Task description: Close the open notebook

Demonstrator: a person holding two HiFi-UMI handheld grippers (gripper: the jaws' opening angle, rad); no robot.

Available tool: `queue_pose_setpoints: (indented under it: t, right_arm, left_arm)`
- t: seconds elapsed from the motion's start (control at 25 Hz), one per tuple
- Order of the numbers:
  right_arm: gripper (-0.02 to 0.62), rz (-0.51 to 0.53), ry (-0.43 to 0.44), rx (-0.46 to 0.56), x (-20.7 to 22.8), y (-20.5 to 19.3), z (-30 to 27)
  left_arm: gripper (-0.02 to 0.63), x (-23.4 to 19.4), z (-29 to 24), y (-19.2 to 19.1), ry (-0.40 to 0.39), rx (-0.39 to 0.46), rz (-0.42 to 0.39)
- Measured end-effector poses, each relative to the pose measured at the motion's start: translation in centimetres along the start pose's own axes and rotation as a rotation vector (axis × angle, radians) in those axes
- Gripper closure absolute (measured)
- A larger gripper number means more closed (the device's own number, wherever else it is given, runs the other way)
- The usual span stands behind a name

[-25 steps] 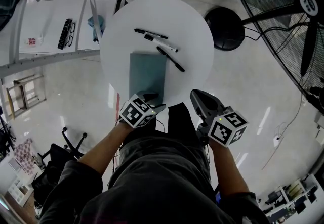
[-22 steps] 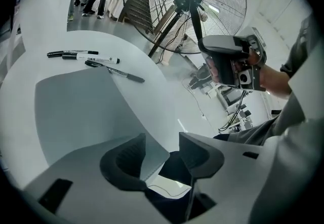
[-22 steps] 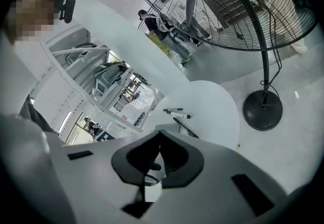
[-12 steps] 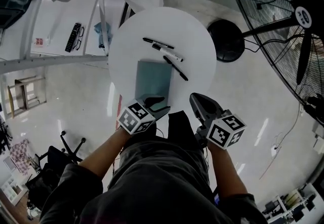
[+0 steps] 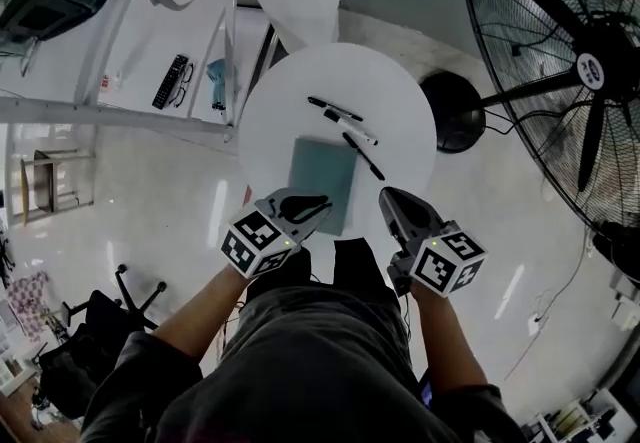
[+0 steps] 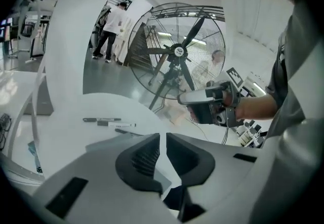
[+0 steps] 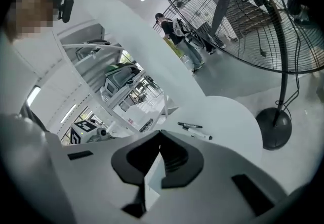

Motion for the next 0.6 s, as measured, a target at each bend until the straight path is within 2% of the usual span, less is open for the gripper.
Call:
queue_pose_setpoints:
  t: [0.28,0.6]
  right_arm:
    - [0.577,0.047,0.010,0.013,-2.2,2.0,-1.3]
    - [0.577,0.110,0.016,0.030,-5.2,4.4,-2.5]
  left_arm:
    - [0.580,-0.1,4.7,2.7,0.006,0.122,-0.027]
    - [0.591,-0.1,9.7,4.2,0.002,0.214,-0.044]
Point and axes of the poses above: the fingertips, and each gripper's own axes: z backward along the fingers, x to its right, y out of its top, the point moved 7 cm from there along z, backward along the fingers, and after that the axes turned 15 degrees about z, right-handed, at the moved point
